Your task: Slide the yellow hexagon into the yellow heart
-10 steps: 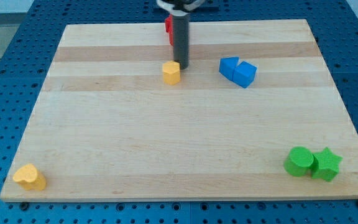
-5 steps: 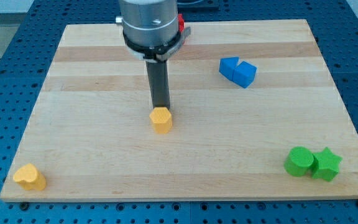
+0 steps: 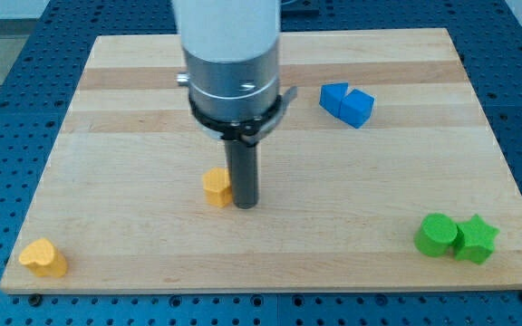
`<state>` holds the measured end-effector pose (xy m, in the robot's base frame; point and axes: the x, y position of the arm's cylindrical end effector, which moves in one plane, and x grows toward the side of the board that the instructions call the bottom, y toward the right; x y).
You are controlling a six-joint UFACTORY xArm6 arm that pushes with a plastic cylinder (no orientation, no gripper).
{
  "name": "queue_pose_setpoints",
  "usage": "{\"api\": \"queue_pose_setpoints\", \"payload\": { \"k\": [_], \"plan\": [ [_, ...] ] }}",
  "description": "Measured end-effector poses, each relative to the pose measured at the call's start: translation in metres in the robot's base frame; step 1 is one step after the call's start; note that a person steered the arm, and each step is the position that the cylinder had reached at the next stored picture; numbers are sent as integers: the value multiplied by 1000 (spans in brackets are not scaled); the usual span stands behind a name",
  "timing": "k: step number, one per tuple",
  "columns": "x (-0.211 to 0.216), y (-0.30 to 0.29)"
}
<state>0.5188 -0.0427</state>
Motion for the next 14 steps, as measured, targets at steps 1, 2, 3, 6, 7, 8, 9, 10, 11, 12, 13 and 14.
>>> {"api": "queue_pose_setpoints", "payload": {
  "k": [1,2,3,6,7,8,9,10,11,12,13,14],
  "plan": [
    [-21,-1],
    [-27,-16],
    [-24,-47],
    [-39,-84],
    [-41,-103],
    [-49,-123],
    [-57,-141],
    [-50,-155],
    [-29,-160],
    [-10,-167],
    [3,-181],
    [4,-193]
  ]
}}
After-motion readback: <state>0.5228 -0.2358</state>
